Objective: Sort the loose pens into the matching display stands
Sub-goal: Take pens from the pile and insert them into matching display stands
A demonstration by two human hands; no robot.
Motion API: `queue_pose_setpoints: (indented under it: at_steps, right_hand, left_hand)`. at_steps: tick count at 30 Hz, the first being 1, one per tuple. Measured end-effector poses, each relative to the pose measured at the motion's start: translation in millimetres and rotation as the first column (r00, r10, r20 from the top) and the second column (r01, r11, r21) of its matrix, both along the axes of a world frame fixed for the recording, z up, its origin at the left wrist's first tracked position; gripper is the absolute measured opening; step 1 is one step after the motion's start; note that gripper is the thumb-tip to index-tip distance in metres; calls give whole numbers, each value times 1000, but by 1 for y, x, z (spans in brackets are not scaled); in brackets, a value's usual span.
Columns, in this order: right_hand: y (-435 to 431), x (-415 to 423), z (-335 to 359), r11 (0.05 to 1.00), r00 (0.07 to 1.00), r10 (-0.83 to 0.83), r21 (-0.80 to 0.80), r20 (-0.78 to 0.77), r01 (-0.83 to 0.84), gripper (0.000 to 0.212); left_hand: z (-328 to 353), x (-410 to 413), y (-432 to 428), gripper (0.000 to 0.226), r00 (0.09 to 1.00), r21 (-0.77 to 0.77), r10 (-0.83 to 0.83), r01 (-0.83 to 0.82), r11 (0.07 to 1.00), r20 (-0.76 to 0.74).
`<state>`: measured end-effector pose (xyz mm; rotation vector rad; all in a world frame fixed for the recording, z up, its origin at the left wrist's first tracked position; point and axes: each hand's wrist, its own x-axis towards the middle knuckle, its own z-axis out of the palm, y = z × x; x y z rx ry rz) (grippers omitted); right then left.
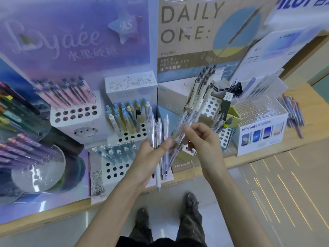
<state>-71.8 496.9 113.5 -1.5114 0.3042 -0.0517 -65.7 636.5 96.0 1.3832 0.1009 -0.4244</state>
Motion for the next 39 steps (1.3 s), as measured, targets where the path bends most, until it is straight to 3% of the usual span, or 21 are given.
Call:
queue_pose_setpoints:
  at_steps: [6, 11, 16, 23, 28, 33, 36, 39]
  right_hand:
    - [-73, 23, -8, 963, 984, -101, -234, 146, 134, 20]
    - [-102, 43, -29, 900, 980, 74, -436, 185, 15, 16]
    - [-114, 51, -52, 801, 923, 266, -596, 279, -50, 12]
    - [-118, 55, -71, 715, 819, 380, -698, 429, 34, 15]
    - [-108, 49, -83, 626, 837, 409, -779, 363, 32, 28]
    - [-98, 60, -74, 576, 901, 323, -816, 288, 54, 20]
    - [-96, 58, -68, 596, 941, 304, -800, 150, -65, 24]
    - [-94, 66, -65, 525, 921, 382, -838, 76, -148, 29]
  left_hand:
    - [-11, 4, -43, 20, 980, 40, 191, -189, 981, -64]
    - [-16, 0, -78, 17, 911, 71, 407, -402, 913, -69]
    - [-12, -11, -93, 14, 848, 56, 523, -520, 853, -88]
    - [-1, -27, -105, 24, 803, 69, 585, -581, 811, -110]
    - [4, -29, -103, 26, 795, 63, 596, -593, 803, -116]
    - [8, -32, -104, 34, 797, 45, 596, -595, 803, -101]
    - [7, -32, -104, 24, 793, 16, 600, -602, 798, -102]
    - [6, -33, -103, 9, 805, 15, 585, -586, 810, -105]
